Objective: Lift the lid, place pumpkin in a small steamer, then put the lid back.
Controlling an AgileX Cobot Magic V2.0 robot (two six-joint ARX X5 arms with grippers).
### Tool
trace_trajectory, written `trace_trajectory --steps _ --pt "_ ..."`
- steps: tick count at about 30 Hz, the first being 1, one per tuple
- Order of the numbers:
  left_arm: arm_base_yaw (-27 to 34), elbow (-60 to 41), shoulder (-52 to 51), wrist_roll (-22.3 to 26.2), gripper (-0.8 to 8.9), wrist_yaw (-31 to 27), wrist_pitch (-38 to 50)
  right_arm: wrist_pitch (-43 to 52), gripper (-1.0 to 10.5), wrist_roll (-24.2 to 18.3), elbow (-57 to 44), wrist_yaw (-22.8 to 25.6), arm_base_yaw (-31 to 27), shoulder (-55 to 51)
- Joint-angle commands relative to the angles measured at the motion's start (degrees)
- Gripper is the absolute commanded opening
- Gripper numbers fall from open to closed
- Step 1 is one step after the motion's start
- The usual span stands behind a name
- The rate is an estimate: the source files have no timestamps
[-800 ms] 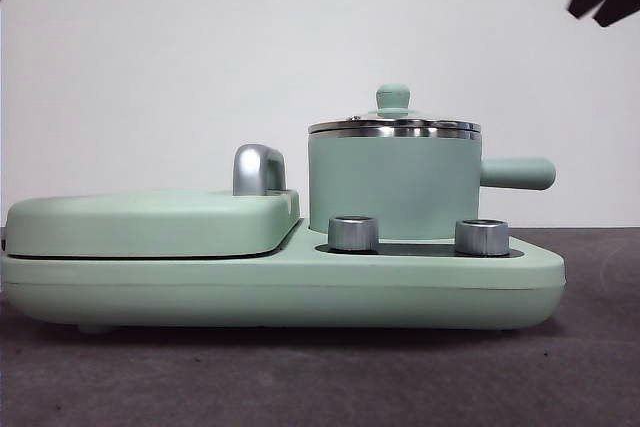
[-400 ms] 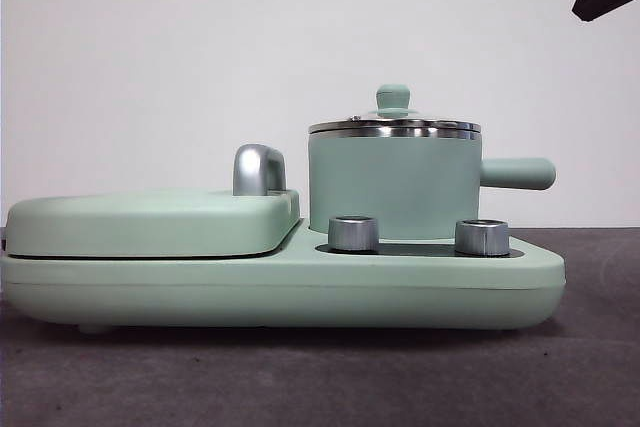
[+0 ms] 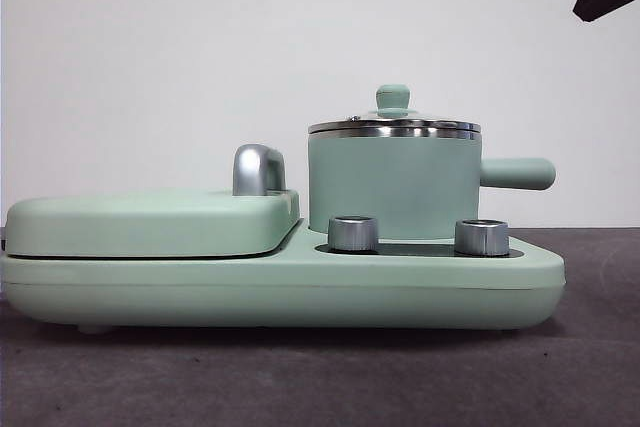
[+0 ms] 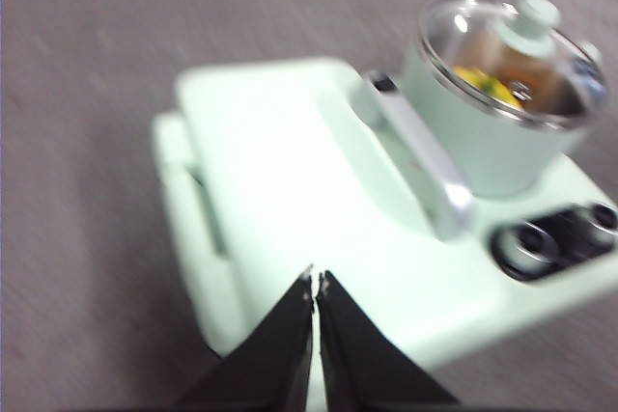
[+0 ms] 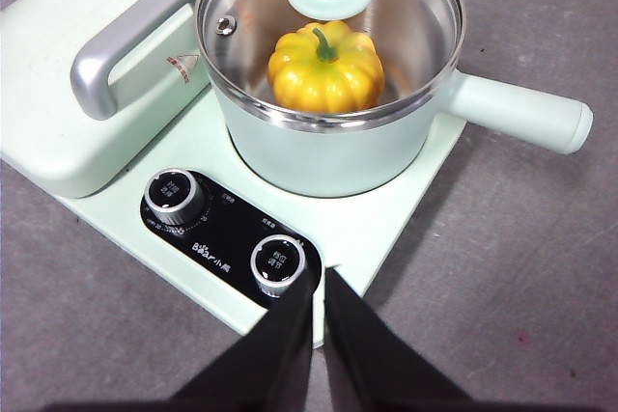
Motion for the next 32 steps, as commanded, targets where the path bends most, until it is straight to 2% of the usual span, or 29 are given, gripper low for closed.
trace_trajectory --steps 1,6,15,20,32 --pt "2.95 -8.20 -3.85 5.75 0.07 -0.92 9.97 0.61 0.1 0.13 0.17 0.02 0.31 0.35" --pt "9.60 -21.86 -11.72 6.51 0.07 -3.06 21.05 0.61 0.1 0.13 0.17 -0.02 0.31 0.35" --pt "18.25 -31.06 -23.02 9.77 0.07 -4.96 21.86 0.61 0.1 0.13 0.17 0.00 0.31 0.35" --pt "20.28 -35.58 -27.61 9.40 0.07 -4.96 22.23 0.61 0.1 0.13 0.17 0.00 0.31 0.35" --pt "20.94 -35.63 -27.39 9.05 0.07 -4.96 20.52 0.63 0.1 0.15 0.17 0.00 0.31 0.37"
